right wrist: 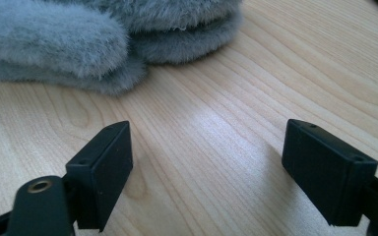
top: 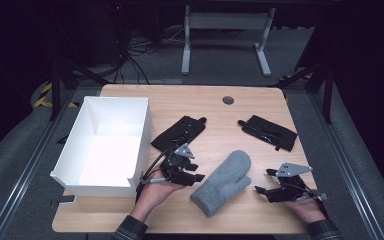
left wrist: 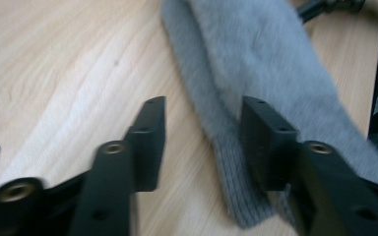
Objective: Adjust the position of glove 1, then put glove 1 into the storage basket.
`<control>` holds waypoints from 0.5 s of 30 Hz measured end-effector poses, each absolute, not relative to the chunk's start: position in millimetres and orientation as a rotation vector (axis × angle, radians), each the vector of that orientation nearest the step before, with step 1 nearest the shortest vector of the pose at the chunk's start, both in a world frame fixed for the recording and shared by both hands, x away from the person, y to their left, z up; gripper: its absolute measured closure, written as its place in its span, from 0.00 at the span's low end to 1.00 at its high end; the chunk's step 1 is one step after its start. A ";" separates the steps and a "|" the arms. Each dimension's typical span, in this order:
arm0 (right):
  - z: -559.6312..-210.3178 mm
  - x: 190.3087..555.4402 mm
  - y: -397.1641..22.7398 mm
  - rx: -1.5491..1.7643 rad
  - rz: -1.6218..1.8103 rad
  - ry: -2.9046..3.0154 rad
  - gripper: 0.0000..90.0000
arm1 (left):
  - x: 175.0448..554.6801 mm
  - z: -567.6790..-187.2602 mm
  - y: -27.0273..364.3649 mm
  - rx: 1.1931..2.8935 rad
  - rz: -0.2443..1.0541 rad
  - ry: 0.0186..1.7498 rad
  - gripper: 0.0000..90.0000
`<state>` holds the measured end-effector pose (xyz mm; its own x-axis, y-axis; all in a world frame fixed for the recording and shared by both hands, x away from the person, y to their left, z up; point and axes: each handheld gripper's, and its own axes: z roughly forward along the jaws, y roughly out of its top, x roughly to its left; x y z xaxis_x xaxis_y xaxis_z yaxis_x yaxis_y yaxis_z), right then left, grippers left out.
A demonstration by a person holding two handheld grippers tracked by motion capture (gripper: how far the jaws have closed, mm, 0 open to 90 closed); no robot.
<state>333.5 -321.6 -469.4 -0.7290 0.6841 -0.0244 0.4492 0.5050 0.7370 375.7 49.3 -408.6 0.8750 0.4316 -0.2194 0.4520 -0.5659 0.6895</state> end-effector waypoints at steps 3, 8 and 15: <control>-469.4 333.5 -321.6 0.947 1.058 2.440 0.22 | 378.7 -403.7 41.9 2.232 -0.022 0.624 0.43; -469.4 333.5 -321.6 0.947 1.058 2.441 0.21 | 384.6 -400.1 22.9 2.227 -0.014 0.598 0.25; -469.4 333.5 -321.5 0.950 1.058 2.441 0.21 | 387.8 -403.2 2.4 2.242 -0.010 0.585 0.16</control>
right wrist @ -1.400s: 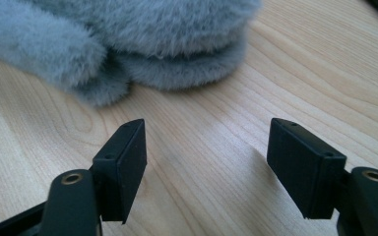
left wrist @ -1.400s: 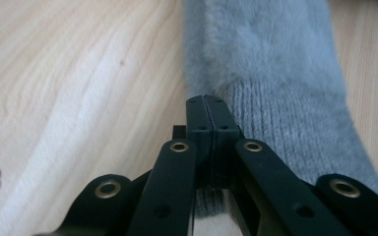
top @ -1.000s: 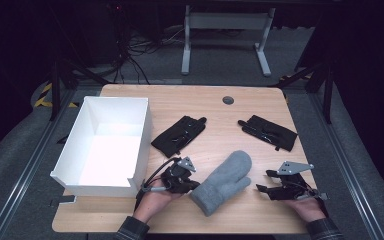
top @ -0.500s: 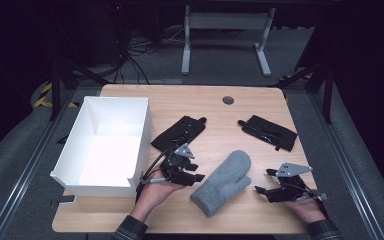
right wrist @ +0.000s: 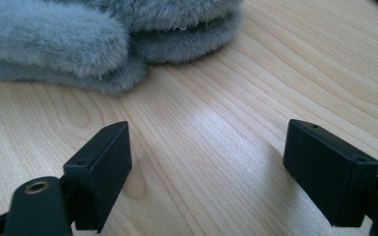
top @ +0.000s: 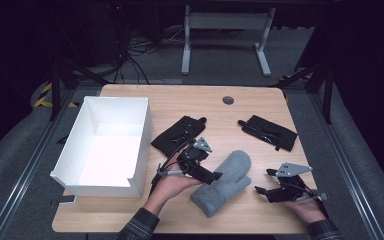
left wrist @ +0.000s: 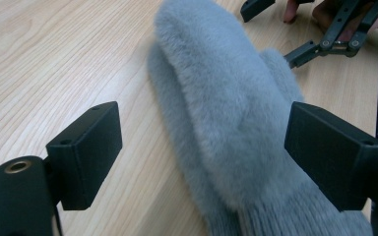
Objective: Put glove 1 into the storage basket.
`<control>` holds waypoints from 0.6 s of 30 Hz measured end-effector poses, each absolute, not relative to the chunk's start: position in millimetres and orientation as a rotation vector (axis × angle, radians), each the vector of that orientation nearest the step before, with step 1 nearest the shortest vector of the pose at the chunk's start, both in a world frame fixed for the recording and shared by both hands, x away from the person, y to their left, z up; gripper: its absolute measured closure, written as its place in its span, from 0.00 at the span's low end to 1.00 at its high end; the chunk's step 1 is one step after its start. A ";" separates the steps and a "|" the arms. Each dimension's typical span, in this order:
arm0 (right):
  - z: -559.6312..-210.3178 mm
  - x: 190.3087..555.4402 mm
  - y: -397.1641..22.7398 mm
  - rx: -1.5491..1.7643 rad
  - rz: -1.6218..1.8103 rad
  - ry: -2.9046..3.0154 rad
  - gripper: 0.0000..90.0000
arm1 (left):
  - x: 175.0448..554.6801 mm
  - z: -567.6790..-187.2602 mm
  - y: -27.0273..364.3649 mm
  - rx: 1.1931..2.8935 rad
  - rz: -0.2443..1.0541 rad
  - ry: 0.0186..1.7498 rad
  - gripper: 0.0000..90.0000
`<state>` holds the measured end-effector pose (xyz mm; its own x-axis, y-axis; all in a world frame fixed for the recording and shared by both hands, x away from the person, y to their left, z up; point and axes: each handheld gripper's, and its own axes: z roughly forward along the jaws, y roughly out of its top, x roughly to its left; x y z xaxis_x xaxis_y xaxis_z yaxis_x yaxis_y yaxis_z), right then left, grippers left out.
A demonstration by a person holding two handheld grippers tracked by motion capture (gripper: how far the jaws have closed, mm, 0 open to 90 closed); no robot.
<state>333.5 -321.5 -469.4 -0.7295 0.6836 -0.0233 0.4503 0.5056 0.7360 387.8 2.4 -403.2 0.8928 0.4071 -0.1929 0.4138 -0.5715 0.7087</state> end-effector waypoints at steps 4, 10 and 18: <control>-469.5 333.6 -321.5 0.949 1.056 2.440 0.20 | 389.4 -402.4 -8.8 2.252 -0.004 0.568 0.14; -469.5 333.6 -321.6 0.948 1.056 2.443 0.20 | 391.2 -412.2 -26.1 2.290 -0.001 0.568 0.12; -469.5 333.5 -321.5 0.948 1.054 2.443 0.20 | 392.6 -439.1 -37.2 2.347 -0.057 0.602 0.09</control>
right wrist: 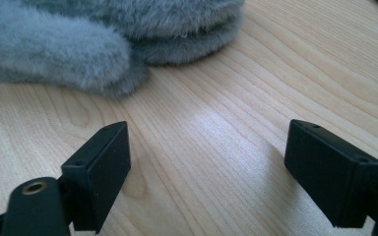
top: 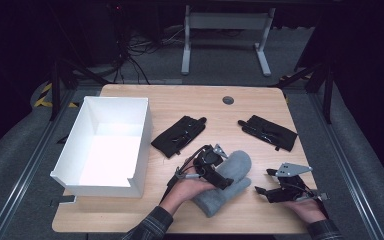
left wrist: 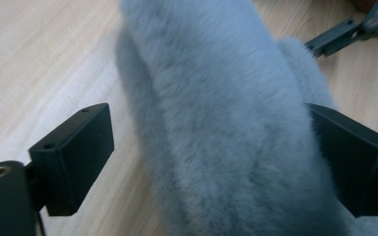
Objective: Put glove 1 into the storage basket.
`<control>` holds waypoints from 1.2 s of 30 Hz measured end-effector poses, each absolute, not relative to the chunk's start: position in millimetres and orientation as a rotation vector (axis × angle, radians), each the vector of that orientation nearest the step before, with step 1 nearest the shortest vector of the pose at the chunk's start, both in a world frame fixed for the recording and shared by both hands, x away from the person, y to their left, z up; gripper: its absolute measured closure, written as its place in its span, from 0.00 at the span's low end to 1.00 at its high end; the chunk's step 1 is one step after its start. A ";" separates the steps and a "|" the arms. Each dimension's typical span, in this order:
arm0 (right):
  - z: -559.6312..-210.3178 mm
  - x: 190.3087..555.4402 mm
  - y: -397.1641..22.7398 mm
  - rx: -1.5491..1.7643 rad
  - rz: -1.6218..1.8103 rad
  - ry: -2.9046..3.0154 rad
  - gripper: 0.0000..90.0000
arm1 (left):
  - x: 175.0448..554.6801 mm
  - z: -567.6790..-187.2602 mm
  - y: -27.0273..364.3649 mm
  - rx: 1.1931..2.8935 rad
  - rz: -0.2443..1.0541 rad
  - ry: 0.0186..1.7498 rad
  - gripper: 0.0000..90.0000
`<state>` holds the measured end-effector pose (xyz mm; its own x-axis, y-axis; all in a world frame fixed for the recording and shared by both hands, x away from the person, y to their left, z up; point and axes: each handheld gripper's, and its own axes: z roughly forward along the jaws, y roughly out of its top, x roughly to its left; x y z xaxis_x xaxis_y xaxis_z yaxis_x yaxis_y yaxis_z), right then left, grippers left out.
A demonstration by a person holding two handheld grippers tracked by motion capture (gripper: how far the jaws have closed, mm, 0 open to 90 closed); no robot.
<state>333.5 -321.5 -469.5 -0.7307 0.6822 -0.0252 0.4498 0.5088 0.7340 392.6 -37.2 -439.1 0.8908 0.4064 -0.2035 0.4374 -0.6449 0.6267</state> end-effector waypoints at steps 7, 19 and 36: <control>-469.5 333.5 -321.4 0.949 1.054 2.443 0.20 | 398.7 -452.2 -36.3 2.355 -0.193 0.597 0.16; -469.5 333.4 -321.4 0.948 1.054 2.443 0.20 | 401.5 -452.5 -35.1 2.358 -0.389 0.565 0.69; -469.5 333.6 -321.5 0.948 1.054 2.443 0.20 | 398.2 -422.5 -5.0 2.296 -0.263 0.591 0.78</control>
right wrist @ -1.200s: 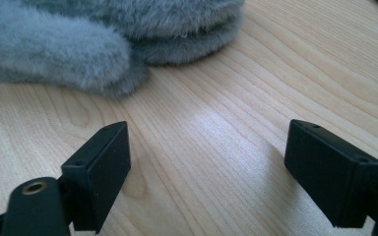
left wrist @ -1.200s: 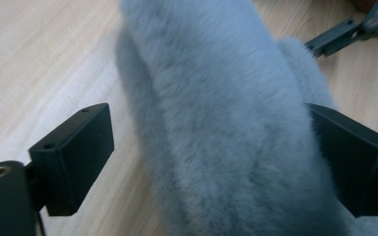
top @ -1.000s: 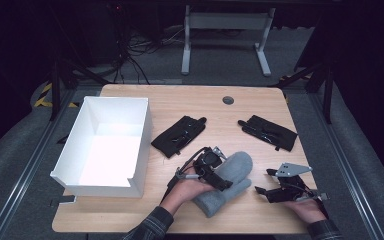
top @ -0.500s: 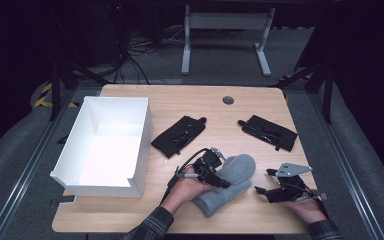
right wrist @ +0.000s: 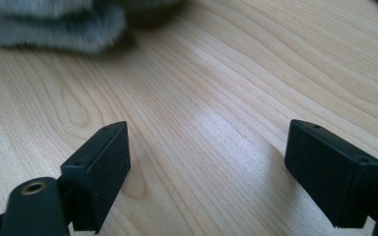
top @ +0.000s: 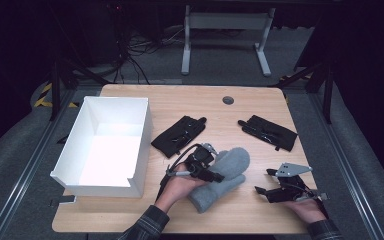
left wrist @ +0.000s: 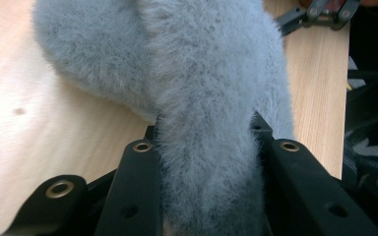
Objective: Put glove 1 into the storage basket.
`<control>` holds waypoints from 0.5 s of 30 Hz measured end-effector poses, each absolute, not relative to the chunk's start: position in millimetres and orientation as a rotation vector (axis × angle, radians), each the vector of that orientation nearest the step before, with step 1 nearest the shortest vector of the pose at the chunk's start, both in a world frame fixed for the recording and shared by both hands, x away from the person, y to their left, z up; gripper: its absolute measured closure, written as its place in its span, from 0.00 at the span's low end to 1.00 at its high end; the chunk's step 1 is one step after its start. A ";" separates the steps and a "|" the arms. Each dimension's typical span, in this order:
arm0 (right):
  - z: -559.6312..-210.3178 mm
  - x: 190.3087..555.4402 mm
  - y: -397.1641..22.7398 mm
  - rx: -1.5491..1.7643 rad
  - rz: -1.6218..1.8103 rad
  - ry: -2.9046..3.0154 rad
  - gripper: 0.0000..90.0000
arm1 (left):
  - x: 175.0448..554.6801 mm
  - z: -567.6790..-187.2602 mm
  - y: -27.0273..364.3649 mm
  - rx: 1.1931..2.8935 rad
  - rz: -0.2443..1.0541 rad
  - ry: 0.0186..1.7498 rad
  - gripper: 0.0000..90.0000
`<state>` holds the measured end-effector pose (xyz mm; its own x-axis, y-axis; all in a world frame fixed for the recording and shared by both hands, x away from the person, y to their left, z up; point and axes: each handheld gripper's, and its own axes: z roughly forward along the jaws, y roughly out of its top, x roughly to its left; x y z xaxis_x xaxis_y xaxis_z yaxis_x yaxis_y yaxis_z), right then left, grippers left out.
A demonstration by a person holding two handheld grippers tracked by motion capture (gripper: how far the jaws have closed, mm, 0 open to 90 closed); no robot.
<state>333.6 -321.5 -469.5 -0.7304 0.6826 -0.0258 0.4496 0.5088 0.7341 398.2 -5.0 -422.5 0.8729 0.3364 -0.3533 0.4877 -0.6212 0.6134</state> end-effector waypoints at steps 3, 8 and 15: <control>-469.5 333.6 -321.3 0.950 1.054 2.441 0.20 | 398.9 -415.7 0.3 2.290 -0.241 0.600 0.78; -469.5 333.5 -321.2 0.951 1.054 2.443 0.20 | 398.8 -401.8 12.5 2.273 -0.192 0.618 0.78; -469.6 333.5 -321.2 0.949 1.056 2.443 0.20 | 400.0 -376.2 29.0 2.237 -0.129 0.656 0.78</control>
<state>333.5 -321.2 -469.6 -0.7304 0.6826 -0.0237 0.4506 0.5077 0.7343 400.0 29.0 -376.2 0.8614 0.4155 -0.2920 0.4950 -0.5586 0.6655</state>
